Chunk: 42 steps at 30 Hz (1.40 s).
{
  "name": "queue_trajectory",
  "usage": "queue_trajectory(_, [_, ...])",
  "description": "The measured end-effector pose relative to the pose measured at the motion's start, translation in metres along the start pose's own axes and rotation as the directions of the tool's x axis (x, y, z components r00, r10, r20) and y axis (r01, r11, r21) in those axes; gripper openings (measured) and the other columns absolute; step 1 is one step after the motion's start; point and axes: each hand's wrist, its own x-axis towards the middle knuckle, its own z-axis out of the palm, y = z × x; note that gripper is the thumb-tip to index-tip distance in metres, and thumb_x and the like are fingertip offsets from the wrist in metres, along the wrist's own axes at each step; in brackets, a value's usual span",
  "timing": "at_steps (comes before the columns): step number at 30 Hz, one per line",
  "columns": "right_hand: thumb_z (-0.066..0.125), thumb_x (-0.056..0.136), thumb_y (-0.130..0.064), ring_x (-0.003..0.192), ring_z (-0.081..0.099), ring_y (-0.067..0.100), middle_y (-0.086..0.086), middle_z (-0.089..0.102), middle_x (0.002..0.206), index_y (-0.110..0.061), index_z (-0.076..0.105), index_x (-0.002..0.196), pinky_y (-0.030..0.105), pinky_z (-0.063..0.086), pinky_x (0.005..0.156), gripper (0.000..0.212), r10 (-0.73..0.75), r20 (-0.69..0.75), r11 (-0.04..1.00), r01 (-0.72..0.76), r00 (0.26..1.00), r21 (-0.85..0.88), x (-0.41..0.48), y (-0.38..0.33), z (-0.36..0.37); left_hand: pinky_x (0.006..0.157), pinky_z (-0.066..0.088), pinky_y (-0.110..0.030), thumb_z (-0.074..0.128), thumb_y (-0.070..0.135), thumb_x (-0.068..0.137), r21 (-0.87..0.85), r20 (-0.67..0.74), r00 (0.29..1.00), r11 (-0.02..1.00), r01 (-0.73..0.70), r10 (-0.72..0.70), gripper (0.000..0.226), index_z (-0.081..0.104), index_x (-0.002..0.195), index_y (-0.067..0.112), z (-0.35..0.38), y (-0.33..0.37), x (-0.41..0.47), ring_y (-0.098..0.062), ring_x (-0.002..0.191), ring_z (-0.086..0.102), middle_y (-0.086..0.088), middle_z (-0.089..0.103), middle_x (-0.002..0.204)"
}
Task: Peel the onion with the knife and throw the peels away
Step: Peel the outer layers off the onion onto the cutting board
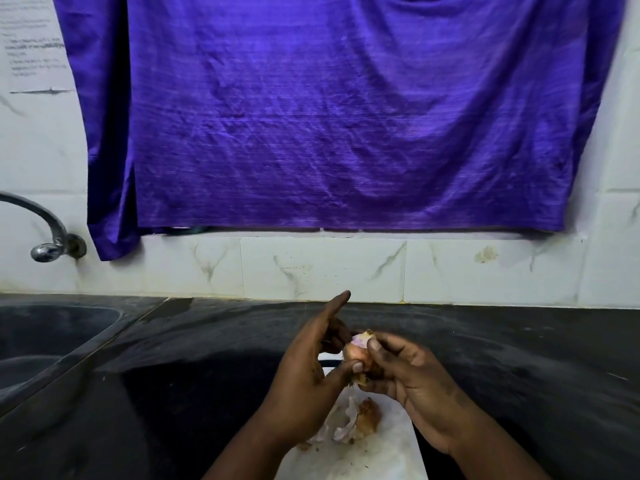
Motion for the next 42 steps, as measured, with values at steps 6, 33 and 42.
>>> queue_trajectory(6, [0.069,0.085,-0.032,0.086,0.076,0.022,0.013,0.08,0.105,-0.015,0.077,0.11,0.034,0.059,0.074,0.032,-0.019,-0.02,0.996,0.017,1.0,-0.085,-0.0009,-0.0022,0.0008,0.092,0.059,-0.031,0.073,0.009,0.095,-0.032,0.092,0.996,0.999,0.022,-0.019,0.092,0.023,0.155,0.058,-0.0015,-0.0007,0.0003,-0.011,0.098,0.065,0.01,0.059,0.104])
queue_trajectory(33, [0.068,0.086,-0.03,0.078,0.072,0.019,0.015,0.079,0.097,-0.012,0.078,0.104,0.034,0.056,0.071,0.027,-0.151,-0.056,0.988,0.148,0.987,-0.046,0.0024,0.0036,0.0052,0.079,0.055,-0.015,0.075,0.015,0.095,-0.025,-0.059,0.998,0.999,-0.029,0.027,0.086,0.03,0.151,0.06,0.0028,0.004,-0.0014,-0.01,0.094,0.065,0.012,0.062,0.095])
queue_trajectory(42, [0.069,0.083,-0.03,0.078,0.073,0.023,0.016,0.077,0.096,-0.006,0.072,0.108,0.035,0.058,0.066,0.034,-0.073,-0.044,0.997,0.073,0.996,0.005,0.0038,0.0055,0.0024,0.079,0.063,-0.041,0.074,0.003,0.092,-0.155,-0.078,0.995,0.987,0.049,-0.062,0.087,0.037,0.152,0.054,-0.0004,0.0036,0.0007,-0.024,0.091,0.07,-0.001,0.069,0.094])
